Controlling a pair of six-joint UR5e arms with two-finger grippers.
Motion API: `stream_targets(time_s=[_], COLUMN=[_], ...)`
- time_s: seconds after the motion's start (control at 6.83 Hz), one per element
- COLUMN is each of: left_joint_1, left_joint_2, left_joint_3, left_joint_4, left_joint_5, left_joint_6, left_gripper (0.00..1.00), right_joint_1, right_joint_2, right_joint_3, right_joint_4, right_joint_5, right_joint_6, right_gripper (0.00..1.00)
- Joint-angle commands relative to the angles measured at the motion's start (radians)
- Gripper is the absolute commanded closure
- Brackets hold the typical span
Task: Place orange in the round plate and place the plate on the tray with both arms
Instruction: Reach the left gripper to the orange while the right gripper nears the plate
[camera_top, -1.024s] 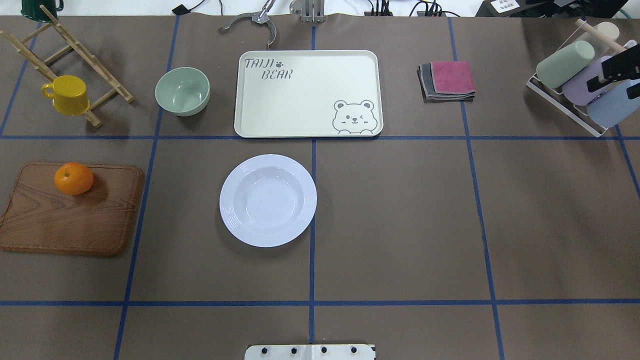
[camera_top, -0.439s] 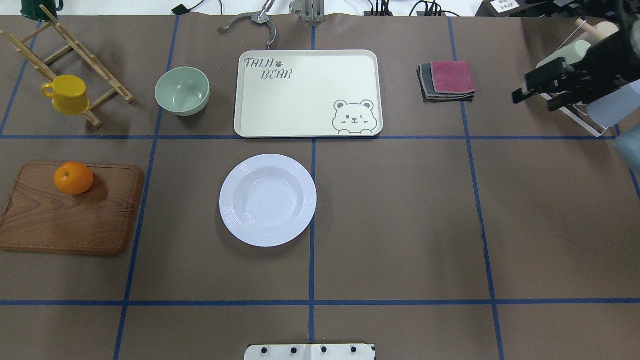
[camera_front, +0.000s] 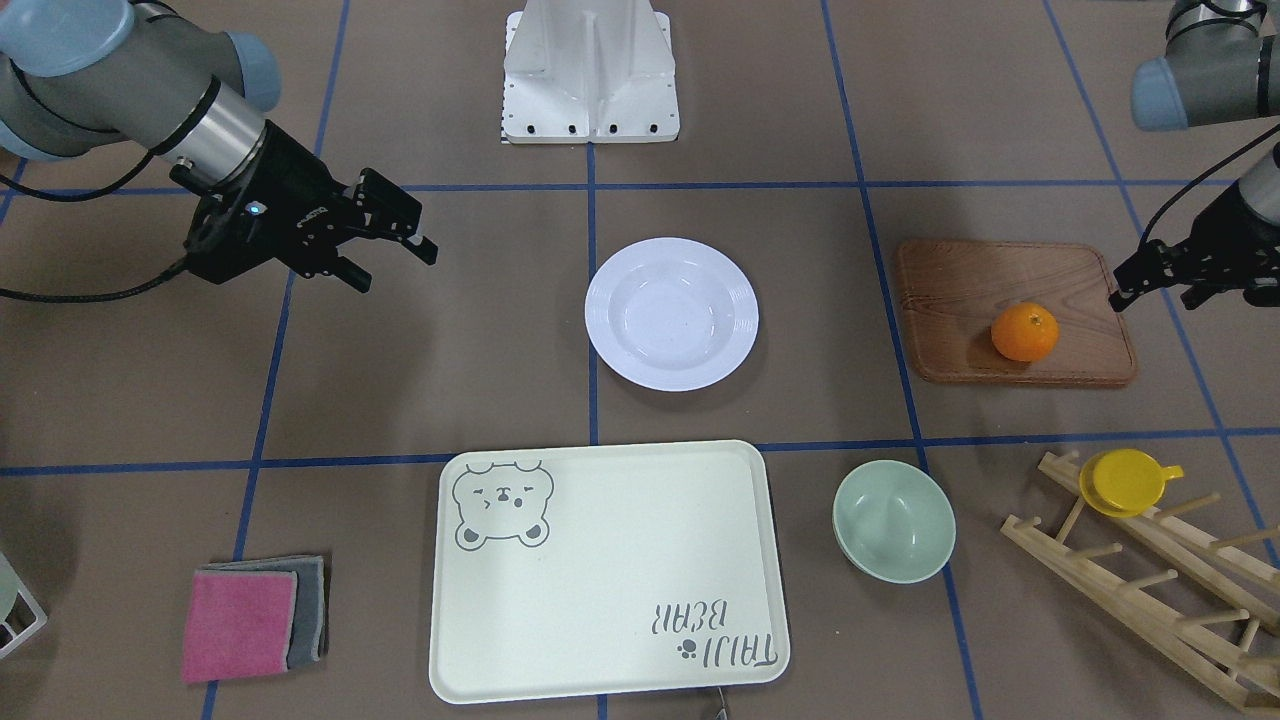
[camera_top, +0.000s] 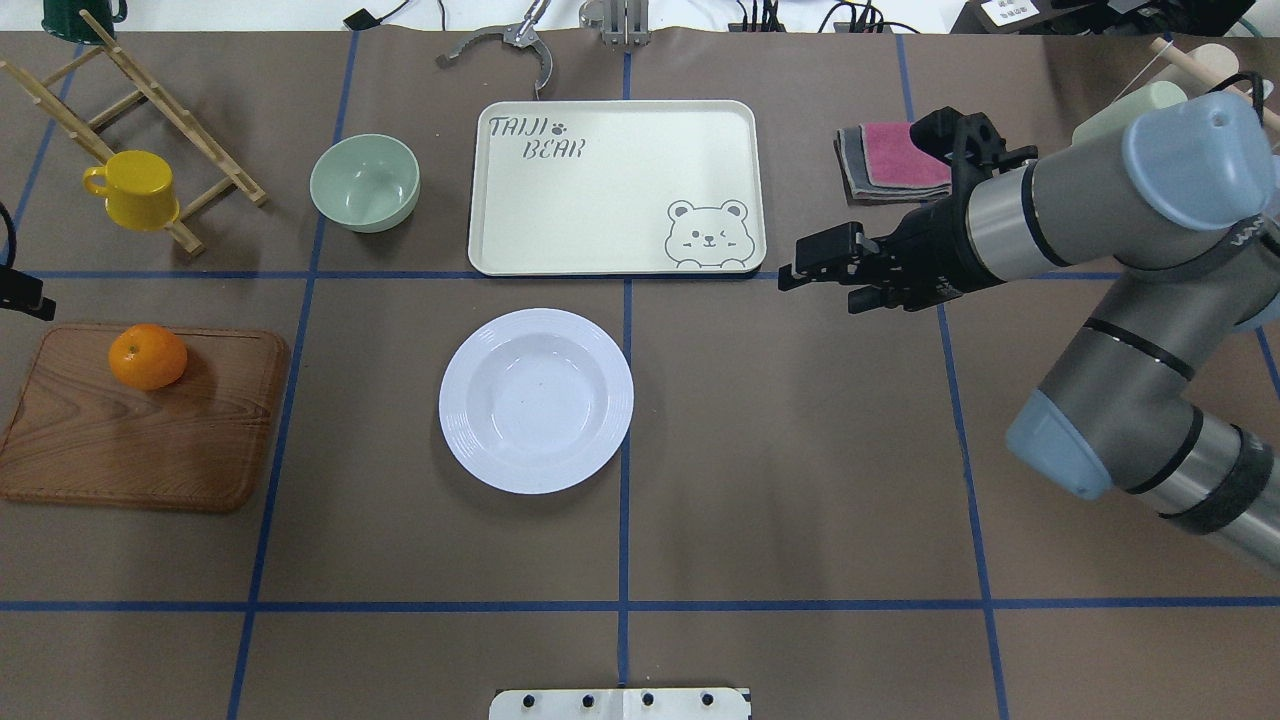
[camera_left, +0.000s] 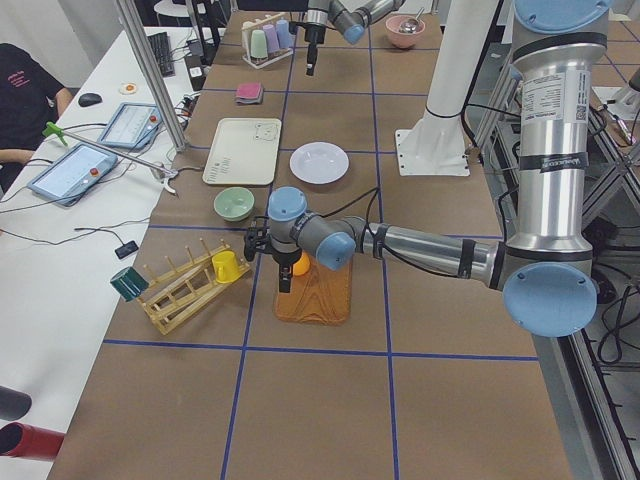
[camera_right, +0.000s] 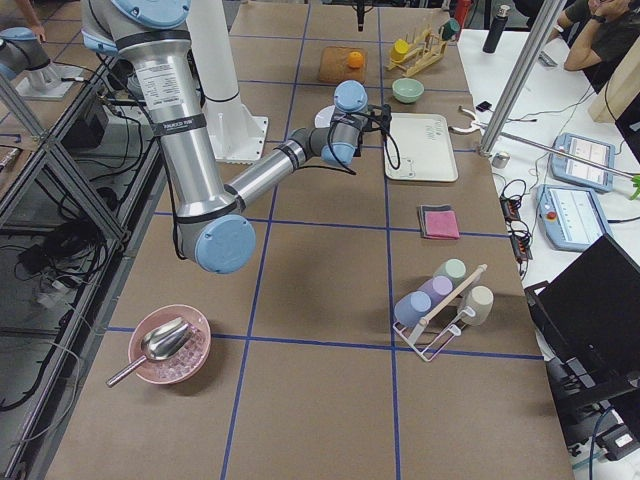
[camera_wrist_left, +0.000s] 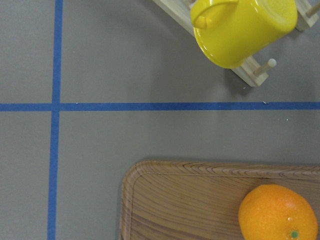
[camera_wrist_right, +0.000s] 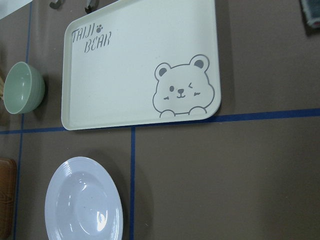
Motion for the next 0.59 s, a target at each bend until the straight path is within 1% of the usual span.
stream_targets(time_s=[0.0,0.29,0.44], left_joint_1=[0.106,0.142,0.155], left_joint_2=[-0.034,-0.060,-0.063], left_joint_3=[0.000,0.010,0.033], left_joint_4=[-0.051,-0.048,-0.049], left_joint_5=[0.047,0.061,0.069], left_joint_6=[-0.173,-0.234,-0.232], left_gripper=[0.01,0.01,0.01], right_joint_1=[-0.115,-0.165,-0.198], right_joint_2=[0.038,0.038,0.038], right_joint_3=[-0.003,-0.002,-0.006], right_joint_4=[0.005,0.007,0.036], right_joint_5=[-0.129,-0.186,-0.230], right_joint_6=[0.055,0.055,0.055], right_gripper=[0.03,0.03,0.04])
